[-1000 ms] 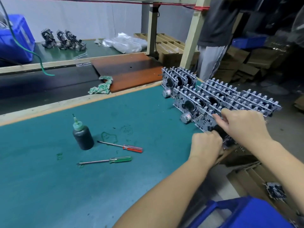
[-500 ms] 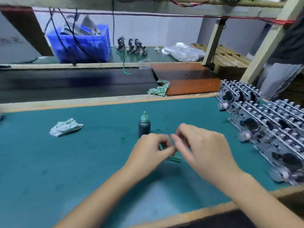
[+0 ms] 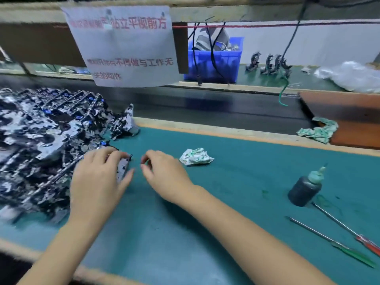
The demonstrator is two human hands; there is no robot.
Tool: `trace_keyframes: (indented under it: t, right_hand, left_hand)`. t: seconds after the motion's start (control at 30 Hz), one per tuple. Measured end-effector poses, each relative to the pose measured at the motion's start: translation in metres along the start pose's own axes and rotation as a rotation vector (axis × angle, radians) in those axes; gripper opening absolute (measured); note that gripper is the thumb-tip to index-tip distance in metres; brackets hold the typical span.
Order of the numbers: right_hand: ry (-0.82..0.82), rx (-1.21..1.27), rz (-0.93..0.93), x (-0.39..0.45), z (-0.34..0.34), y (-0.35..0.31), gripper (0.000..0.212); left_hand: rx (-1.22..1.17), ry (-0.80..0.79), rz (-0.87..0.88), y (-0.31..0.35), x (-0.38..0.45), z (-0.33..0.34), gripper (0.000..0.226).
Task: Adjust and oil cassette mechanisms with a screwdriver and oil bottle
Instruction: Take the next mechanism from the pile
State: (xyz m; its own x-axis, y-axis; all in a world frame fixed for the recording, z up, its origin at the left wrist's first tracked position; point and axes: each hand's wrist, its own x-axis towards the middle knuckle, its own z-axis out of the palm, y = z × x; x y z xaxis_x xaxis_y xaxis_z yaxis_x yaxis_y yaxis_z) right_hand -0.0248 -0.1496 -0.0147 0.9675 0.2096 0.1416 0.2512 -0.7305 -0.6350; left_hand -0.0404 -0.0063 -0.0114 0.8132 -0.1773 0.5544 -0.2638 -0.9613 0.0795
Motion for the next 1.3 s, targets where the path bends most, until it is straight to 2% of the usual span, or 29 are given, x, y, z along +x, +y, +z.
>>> trace_keyframes:
  t: [0.07,0.13,0.2,0.3,0.37,0.43,0.53,0.7,0.83,0.93,1.07,1.17,1.23,1.3]
  right_hand:
    - [-0.023,0.085,0.119,0.027,0.016,-0.012,0.026]
    - [-0.133,0.164,0.249,0.046,0.027,-0.019,0.028]
    - [-0.25,0.399,0.388,0.058,0.032,-0.021,0.027]
    - [-0.341,0.761,0.563,0.069,0.036,-0.028,0.012]
    - [-0.356,0.928,0.642,0.069,0.04,-0.033,0.016]
    - [-0.291,1.056,0.681,0.069,0.039,-0.036,0.02]
    - [-0.214,1.131,0.651,0.062,0.031,-0.03,0.025]
    - [-0.135,1.237,0.606,0.043,-0.005,-0.013,0.024]
    - [-0.012,1.347,0.662,0.016,-0.039,0.017,0.019]
    - [0.092,1.518,0.738,-0.016,-0.066,0.053,0.026]
    - [0.116,1.578,0.781,-0.07,-0.099,0.095,0.044]
    - [0.08,1.544,0.783,-0.112,-0.119,0.112,0.059]
    - [0.063,1.513,0.767,-0.135,-0.13,0.114,0.047]
    - [0.114,1.446,0.745,-0.154,-0.133,0.119,0.037]
  left_hand:
    - [0.157,-0.01,-0.074,-0.02,0.011,-0.004,0.045]
    - [0.256,-0.158,-0.144,-0.029,0.016,-0.003,0.068]
    - [0.306,-0.284,-0.178,-0.029,0.016,0.001,0.08]
    - [0.297,-0.261,-0.216,-0.029,0.025,0.004,0.068]
    - [0.262,-0.186,-0.187,-0.03,0.033,0.003,0.059]
    - [0.225,-0.091,-0.123,-0.026,0.037,0.0,0.055]
    - [0.096,0.039,-0.04,-0.01,0.039,-0.008,0.04]
    - [-0.104,0.106,0.094,0.027,0.046,-0.016,0.049]
    - [-0.204,0.134,0.249,0.063,0.044,-0.014,0.052]
    - [-0.265,0.198,0.41,0.086,0.034,-0.01,0.053]
    - [-0.268,0.358,0.823,0.108,0.012,0.0,0.036]
    - [-0.278,0.411,1.131,0.127,-0.007,0.011,0.018]
    - [-0.316,0.413,1.231,0.141,-0.019,0.018,0.014]
    - [-0.356,0.401,1.3,0.154,-0.026,0.026,0.016]
